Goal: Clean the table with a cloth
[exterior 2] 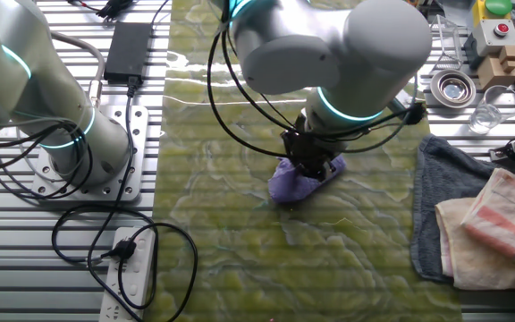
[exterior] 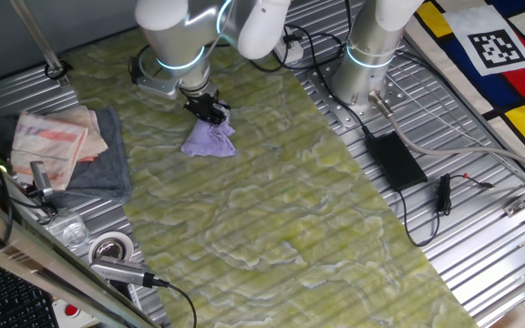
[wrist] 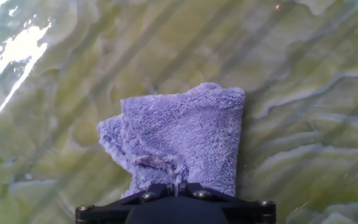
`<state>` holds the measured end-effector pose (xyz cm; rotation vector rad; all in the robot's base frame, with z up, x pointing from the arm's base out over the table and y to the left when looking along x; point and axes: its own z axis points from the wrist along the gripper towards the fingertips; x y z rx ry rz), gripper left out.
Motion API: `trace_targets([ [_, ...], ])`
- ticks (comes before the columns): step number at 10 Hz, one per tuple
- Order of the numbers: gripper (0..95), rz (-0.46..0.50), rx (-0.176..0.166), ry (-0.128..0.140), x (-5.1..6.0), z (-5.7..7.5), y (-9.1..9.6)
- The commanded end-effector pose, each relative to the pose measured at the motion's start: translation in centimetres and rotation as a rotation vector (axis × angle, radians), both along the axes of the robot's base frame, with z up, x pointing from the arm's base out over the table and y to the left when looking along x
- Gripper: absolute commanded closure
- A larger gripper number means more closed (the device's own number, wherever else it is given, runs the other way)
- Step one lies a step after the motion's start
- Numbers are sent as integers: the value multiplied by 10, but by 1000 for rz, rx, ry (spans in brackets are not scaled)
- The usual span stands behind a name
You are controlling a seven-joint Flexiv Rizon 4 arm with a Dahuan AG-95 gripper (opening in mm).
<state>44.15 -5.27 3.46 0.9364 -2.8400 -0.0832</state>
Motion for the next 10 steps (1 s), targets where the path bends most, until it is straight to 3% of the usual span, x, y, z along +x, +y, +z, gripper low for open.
trace_targets([
  [1,950,-44,-7,0,-2,1,0],
  [6,950,19,-1,18,-2,1,0],
  [10,950,69,0,41,-10,5,-20],
])
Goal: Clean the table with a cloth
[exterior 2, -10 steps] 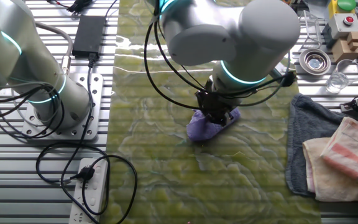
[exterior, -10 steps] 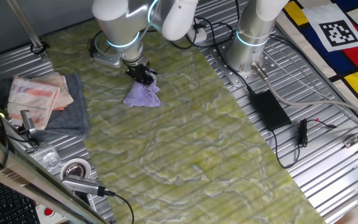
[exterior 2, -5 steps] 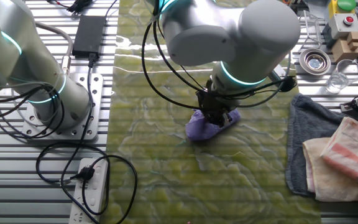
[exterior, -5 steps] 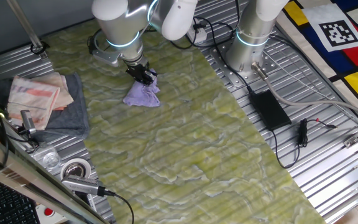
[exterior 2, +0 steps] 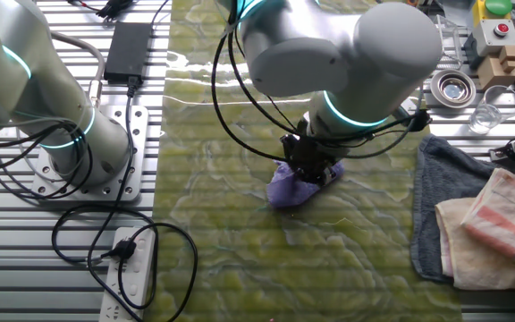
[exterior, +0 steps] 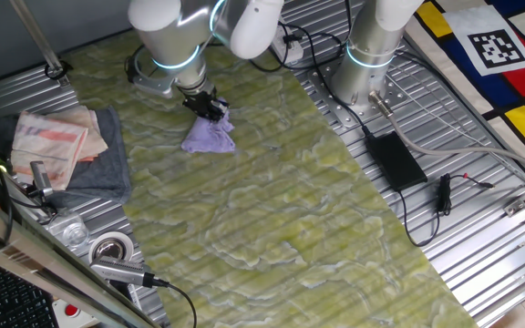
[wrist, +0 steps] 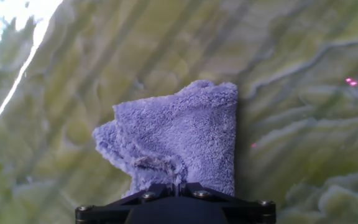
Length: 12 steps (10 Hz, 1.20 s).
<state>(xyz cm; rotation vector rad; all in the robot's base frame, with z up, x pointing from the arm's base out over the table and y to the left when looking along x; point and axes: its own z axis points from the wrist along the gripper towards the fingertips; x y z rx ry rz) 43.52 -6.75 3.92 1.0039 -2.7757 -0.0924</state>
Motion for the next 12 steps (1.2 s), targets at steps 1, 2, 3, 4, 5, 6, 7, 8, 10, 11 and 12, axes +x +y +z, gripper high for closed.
trace_targets([
  [1,950,20,3,3,-6,1,-9],
  [2,950,31,5,7,-12,0,-16],
  [3,950,33,6,10,-15,0,-19],
  [4,950,41,8,17,-21,0,-26],
  [5,950,49,11,23,-27,-1,-32],
  [6,950,53,13,28,-30,-2,-36],
  [7,950,58,17,33,-35,-3,-42],
  [8,950,62,18,46,-39,-3,-47],
  [10,950,65,19,58,-47,-3,-53],
  [11,950,65,20,65,-54,-5,-57],
  [12,950,66,22,70,-62,-6,-62],
])
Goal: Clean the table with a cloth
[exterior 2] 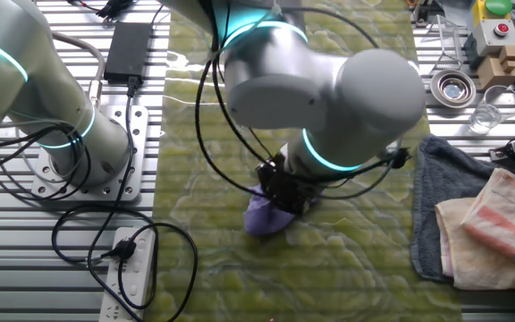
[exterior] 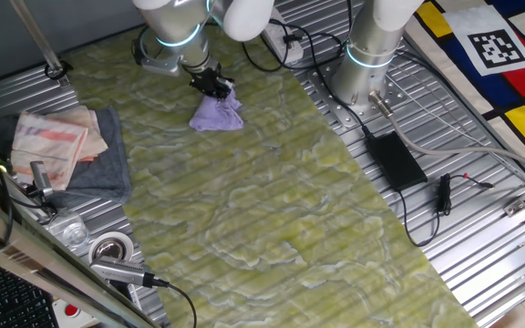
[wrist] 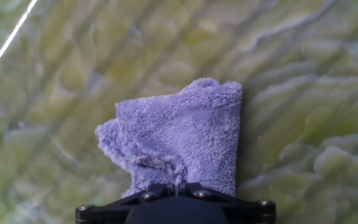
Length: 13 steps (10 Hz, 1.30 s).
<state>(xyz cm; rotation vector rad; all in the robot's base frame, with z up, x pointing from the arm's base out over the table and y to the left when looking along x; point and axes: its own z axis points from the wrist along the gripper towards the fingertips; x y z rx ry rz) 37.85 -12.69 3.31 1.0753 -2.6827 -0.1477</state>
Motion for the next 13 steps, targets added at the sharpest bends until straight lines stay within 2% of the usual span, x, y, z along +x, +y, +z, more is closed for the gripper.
trace_targets([
  [1,950,2,-1,2,-11,0,-6],
  [7,950,4,1,14,-40,-3,-20],
  [8,950,5,0,16,-41,-3,-21],
  [13,950,5,4,31,-64,-2,-30],
])
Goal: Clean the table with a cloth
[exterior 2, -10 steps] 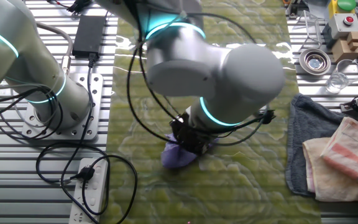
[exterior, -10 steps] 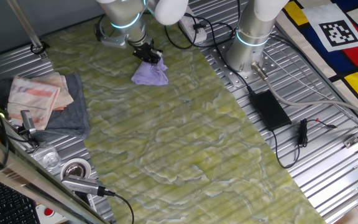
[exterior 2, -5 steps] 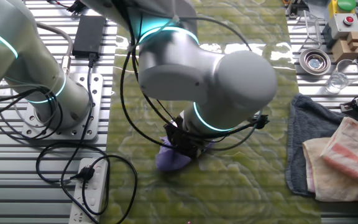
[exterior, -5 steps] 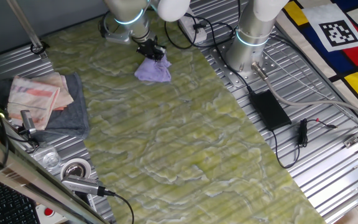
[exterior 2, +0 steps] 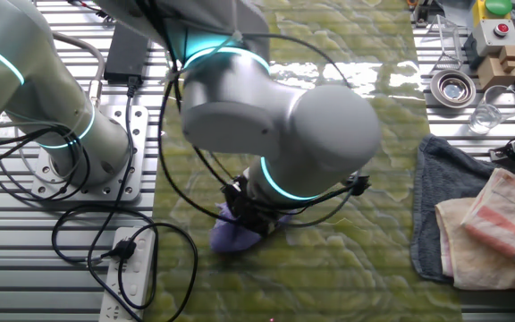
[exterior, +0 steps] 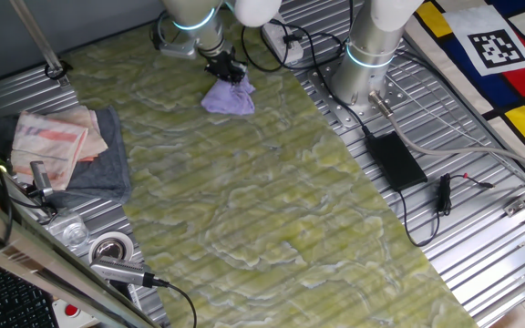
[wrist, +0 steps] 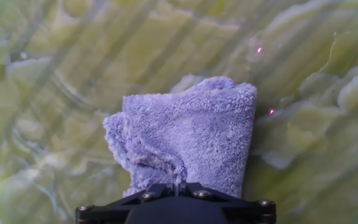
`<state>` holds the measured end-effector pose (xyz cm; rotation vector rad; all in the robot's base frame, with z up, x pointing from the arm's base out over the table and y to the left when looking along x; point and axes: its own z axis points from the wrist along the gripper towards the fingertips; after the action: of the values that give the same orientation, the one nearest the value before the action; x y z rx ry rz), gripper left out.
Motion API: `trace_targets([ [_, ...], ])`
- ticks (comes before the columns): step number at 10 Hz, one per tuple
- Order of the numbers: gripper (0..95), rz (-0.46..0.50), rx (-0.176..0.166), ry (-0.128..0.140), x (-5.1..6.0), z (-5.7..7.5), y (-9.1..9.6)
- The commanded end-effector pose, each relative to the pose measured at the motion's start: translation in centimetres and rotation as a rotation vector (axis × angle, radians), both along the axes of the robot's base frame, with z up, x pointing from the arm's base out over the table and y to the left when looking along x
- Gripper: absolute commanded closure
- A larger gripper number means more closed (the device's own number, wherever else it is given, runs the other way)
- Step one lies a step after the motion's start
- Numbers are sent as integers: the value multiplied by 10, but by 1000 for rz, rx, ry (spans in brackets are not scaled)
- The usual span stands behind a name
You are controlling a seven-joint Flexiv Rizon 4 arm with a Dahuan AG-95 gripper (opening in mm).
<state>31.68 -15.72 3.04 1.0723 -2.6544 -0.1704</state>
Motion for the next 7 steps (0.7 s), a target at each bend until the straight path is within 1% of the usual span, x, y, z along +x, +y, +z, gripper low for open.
trace_targets([
  [1,950,-2,-2,1,-5,0,-2],
  [2,950,0,-2,0,-6,1,-4],
  [3,950,7,-1,-6,-6,1,-4],
  [4,950,19,1,-25,-4,0,-3],
  [5,950,27,0,-37,2,0,-4],
  [7,950,33,-2,-53,20,-1,-4],
])
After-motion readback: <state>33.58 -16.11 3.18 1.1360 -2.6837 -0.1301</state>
